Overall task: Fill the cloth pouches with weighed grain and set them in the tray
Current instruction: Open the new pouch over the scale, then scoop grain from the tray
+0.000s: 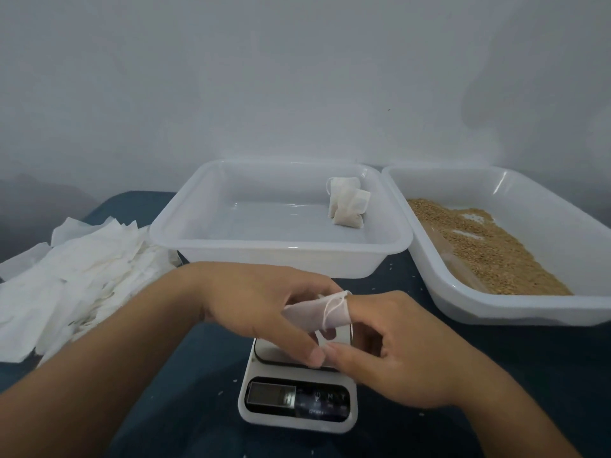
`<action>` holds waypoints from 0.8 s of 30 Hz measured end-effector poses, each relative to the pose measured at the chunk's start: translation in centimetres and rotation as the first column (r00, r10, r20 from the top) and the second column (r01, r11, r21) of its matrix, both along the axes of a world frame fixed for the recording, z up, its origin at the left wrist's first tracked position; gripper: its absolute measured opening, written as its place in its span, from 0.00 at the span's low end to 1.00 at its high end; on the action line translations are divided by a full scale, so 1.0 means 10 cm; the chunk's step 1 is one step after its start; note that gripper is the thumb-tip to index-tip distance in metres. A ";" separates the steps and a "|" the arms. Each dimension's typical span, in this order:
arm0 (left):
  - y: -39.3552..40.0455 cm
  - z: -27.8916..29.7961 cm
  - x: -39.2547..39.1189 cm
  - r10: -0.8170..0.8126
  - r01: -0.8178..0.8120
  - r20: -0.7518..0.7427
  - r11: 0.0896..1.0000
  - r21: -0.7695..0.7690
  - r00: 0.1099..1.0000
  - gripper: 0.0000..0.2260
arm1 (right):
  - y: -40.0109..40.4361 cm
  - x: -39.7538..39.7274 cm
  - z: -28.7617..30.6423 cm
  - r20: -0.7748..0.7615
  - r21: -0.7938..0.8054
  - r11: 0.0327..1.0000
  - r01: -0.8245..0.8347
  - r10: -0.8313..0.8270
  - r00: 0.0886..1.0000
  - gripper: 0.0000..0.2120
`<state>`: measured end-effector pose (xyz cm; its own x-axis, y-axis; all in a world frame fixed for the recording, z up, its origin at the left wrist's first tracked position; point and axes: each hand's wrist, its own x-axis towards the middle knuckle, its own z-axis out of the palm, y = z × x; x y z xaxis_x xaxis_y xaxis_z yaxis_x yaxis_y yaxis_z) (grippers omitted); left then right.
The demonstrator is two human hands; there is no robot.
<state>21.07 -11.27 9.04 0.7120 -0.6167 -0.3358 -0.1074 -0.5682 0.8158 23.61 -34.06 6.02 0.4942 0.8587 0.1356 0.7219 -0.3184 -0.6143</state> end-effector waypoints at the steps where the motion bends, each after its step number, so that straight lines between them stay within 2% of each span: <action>1: -0.05 -0.01 0.01 -0.042 0.042 -0.002 0.999 -0.016 0.999 0.19 | -0.01 0.01 0.00 0.018 0.006 1.000 -0.007 0.007 1.000 0.13; 3: -0.13 -0.05 0.03 -0.074 0.074 0.013 0.997 -0.038 0.997 0.15 | -0.05 0.02 0.01 0.026 0.030 0.999 -0.019 0.018 1.000 0.11; 5: -0.16 -0.08 0.05 -0.058 0.060 0.035 0.997 -0.038 0.998 0.17 | -0.11 0.05 0.04 0.039 0.054 0.998 -0.035 0.032 0.999 0.10; 8: -0.15 -0.16 0.06 0.036 -0.033 0.099 0.999 -0.025 0.994 0.17 | -0.24 0.09 0.10 -0.016 0.088 0.996 -0.015 0.016 1.000 0.10; 11: -0.15 -0.22 0.04 0.183 -0.172 0.087 0.977 -0.126 0.979 0.16 | -0.32 0.12 0.16 -0.026 0.120 0.993 -0.016 0.020 0.999 0.11; 15: -0.18 -0.28 0.03 0.233 -0.213 0.063 0.950 -0.228 0.971 0.11 | -0.30 0.12 0.22 0.018 0.113 0.993 -0.015 0.013 1.000 0.10; 18: -0.20 -0.35 0.01 0.323 -0.272 0.128 0.912 -0.306 0.938 0.11 | -0.44 0.13 0.35 -0.049 0.258 0.958 0.127 -0.118 0.992 0.15; 20: -0.23 -0.41 -0.01 0.403 -0.327 0.193 0.885 -0.330 0.895 0.15 | -0.63 0.30 0.46 -0.067 0.381 0.840 0.387 -0.392 0.917 0.14; 21: -0.25 -0.45 -0.03 0.444 -0.358 0.208 0.866 -0.349 0.871 0.15 | -0.73 0.44 0.49 -0.034 0.370 0.759 0.536 -0.565 0.824 0.12; 22: -0.28 -0.49 -0.04 0.483 -0.389 0.220 0.847 -0.362 0.848 0.15 | -0.84 0.60 0.50 0.044 0.284 0.691 0.664 -0.702 0.711 0.11; 23: -0.30 -0.53 -0.05 0.512 -0.416 0.234 0.835 -0.360 0.826 0.15 | -0.93 0.76 0.49 0.155 0.125 0.632 0.765 -0.774 0.614 0.11; 24: -0.32 -0.56 -0.07 0.532 -0.433 0.250 0.827 -0.359 0.809 0.15 | -1.00 0.91 0.44 0.264 -0.080 0.566 0.821 -0.782 0.565 0.13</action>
<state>20.41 -14.52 3.40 0.9766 -0.1919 0.0972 -0.1650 -0.3784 0.9108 32.72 -44.10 10.46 0.9721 0.1349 0.1919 0.1995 -0.9057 -0.3740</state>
